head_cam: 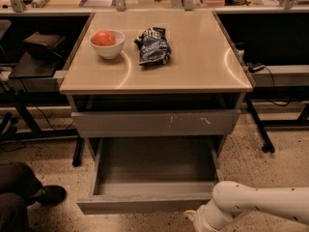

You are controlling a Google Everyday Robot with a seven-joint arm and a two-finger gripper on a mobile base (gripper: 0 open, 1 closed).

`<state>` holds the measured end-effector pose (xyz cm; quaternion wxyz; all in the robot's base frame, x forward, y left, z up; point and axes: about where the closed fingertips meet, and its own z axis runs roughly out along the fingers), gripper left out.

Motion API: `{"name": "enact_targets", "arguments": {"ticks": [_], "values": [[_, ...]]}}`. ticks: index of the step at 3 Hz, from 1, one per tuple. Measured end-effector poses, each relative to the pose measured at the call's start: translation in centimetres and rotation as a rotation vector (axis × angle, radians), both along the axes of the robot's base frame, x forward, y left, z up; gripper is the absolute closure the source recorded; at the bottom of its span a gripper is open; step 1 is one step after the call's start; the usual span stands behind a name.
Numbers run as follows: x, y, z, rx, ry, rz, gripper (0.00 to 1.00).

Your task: Close middle drawer

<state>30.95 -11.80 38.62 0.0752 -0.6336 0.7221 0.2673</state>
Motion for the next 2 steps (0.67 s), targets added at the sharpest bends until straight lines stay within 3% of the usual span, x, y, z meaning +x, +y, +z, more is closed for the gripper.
{"name": "enact_targets", "arguments": {"ticks": [1,2], "values": [[1.1,-0.5,-0.6,0.053,-0.019,-0.044,0.00],[5.6,-2.7,-0.7,0.138,-0.097,-0.225,0.00]]}}
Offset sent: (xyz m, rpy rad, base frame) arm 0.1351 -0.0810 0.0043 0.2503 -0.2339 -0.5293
